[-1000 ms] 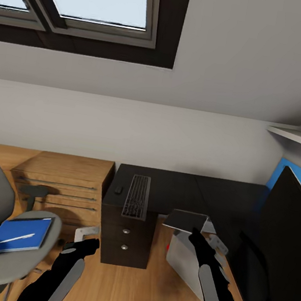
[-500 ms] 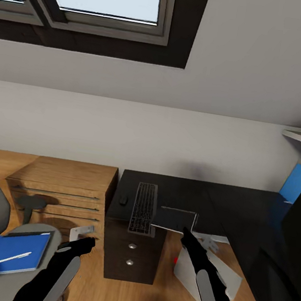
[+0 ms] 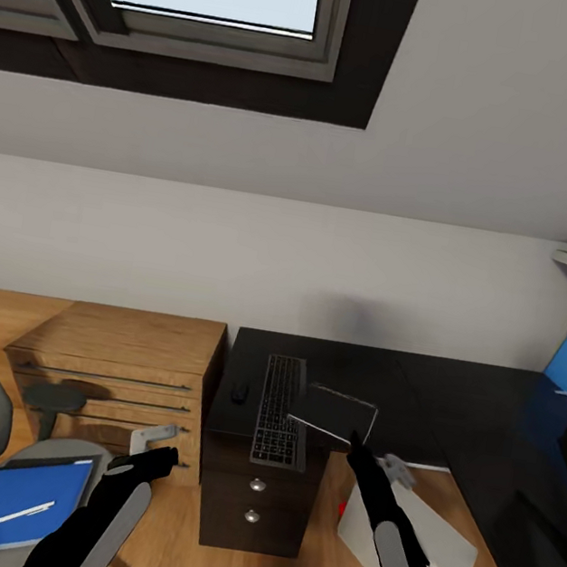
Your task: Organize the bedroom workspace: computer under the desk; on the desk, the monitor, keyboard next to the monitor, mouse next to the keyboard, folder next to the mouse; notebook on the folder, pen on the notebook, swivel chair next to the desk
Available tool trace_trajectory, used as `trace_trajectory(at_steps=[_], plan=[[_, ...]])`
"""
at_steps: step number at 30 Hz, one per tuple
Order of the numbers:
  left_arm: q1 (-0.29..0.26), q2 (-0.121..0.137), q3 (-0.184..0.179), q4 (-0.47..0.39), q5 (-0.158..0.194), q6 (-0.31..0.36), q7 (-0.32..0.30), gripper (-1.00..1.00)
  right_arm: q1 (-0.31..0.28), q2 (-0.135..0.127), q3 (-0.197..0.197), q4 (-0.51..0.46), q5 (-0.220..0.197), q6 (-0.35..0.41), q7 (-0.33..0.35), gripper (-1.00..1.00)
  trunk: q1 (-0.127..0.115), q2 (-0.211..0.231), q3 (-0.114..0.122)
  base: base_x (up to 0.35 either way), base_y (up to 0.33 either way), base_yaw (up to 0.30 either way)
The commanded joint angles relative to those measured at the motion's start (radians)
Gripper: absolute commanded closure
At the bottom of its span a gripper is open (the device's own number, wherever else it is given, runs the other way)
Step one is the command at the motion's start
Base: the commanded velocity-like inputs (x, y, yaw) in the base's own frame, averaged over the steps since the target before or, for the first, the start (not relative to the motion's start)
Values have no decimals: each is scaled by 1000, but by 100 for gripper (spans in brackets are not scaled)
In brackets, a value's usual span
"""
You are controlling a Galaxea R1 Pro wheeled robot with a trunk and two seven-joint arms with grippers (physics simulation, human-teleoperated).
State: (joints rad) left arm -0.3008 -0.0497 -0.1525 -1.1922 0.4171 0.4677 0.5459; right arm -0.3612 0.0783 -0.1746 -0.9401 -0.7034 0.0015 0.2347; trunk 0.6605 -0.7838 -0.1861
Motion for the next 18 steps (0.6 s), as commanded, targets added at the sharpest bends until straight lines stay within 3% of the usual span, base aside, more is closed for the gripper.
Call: trace_trajectory(at_steps=[1, 6, 7, 8, 12, 18], plan=[[-1, 0, -2, -1, 9, 2, 9, -100, -1, 4, -1, 7, -10, -40, 6, 100, 0, -1, -2, 26, 5, 0], [-1, 1, -1, -1, 9, 2, 9, -100, -1, 22, 3, 44, -12, -176, 6, 100, 0, -1, -2, 12, 2, 0], [-1, 1, -1, -1, 10, 2, 9, -100, -1, 30, 3, 56, -12, -222, 6, 100, 0, -1, -2, 4, 1, 0], [-1, 1, -1, -1, 10, 2, 9, -100, -1, 49, 4, 75, -14, -322, 0, 100, 0, -1, -2, 1, 0, 0], [-1, 1, 0, -2, 11, 2, 9, -100, -1, 66, 5, 93, -14, -408, -63, 100, 0, -1, -2, 0, 0, 0], [-1, -1, 1, -6, 12, 0, 8, -100, -1, 81, 7, 101, -14, -453, -170, 100, 0, -1, -2, 0, 0, 0]])
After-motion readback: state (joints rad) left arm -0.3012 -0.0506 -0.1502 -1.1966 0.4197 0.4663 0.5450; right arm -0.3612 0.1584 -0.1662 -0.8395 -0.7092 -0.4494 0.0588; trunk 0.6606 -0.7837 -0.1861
